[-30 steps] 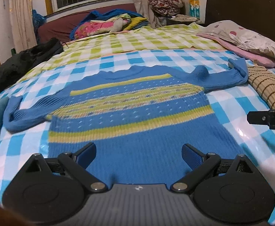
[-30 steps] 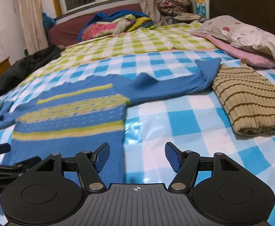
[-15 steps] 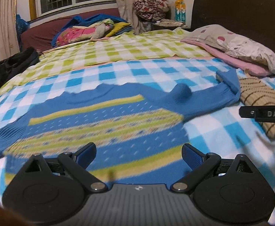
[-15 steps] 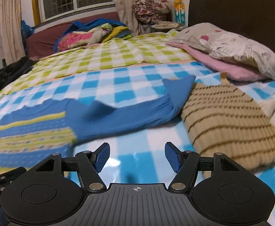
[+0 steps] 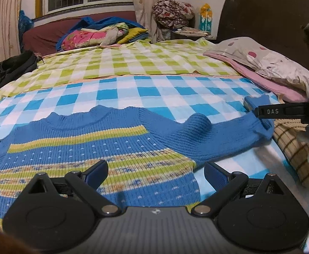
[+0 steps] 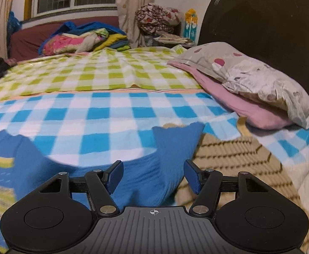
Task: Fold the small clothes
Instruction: 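Close the right gripper on the cuff of that blue sleeve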
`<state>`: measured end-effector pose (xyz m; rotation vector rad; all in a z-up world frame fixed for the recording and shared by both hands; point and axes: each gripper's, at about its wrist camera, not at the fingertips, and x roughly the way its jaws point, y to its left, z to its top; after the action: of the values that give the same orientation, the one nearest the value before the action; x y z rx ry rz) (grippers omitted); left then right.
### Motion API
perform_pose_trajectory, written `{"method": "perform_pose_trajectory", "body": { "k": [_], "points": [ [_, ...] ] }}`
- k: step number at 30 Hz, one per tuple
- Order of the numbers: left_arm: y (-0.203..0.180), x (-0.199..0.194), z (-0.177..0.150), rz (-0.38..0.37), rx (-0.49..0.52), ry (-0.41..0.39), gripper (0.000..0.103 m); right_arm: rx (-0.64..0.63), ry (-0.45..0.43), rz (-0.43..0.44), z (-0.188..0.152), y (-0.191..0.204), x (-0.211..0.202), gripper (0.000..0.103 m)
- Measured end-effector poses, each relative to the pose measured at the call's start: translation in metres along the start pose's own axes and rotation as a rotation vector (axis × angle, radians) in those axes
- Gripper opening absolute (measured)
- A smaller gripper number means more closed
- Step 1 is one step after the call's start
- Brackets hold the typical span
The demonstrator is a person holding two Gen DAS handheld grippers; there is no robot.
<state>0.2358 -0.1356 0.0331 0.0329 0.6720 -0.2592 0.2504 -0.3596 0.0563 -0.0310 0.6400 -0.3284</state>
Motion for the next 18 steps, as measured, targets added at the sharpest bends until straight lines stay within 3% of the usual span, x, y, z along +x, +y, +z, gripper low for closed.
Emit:
{"method": "perform_pose_trajectory", "body": {
  "k": [2, 5, 7, 10, 13, 18],
  "points": [
    [-0.001, 0.004, 0.001, 0.010, -0.012, -0.004, 0.103, -0.007, 0.002, -0.026, 0.002, -0.001, 0.011, 0.061],
    [-0.004, 0.012, 0.003, 0.014, -0.020, -0.003, 0.103, -0.029, 0.033, -0.049, 0.002, -0.001, 0.030, 0.051],
    [-0.006, 0.016, 0.003, 0.019, -0.008, -0.001, 0.103, -0.042, 0.047, -0.079, 0.001, -0.002, 0.037, 0.030],
    [-0.006, 0.018, 0.002, 0.044, 0.018, -0.015, 0.103, -0.009, 0.059, -0.079, 0.003, -0.013, 0.040, 0.015],
    [0.000, 0.019, 0.000, 0.063, 0.014, -0.010, 0.103, 0.039, 0.056, -0.048, 0.005, -0.023, 0.034, 0.008],
    [0.014, 0.013, -0.007, 0.090, 0.015, -0.002, 0.103, 0.151, 0.042, 0.034, 0.011, -0.034, 0.015, 0.008]
  ]
}}
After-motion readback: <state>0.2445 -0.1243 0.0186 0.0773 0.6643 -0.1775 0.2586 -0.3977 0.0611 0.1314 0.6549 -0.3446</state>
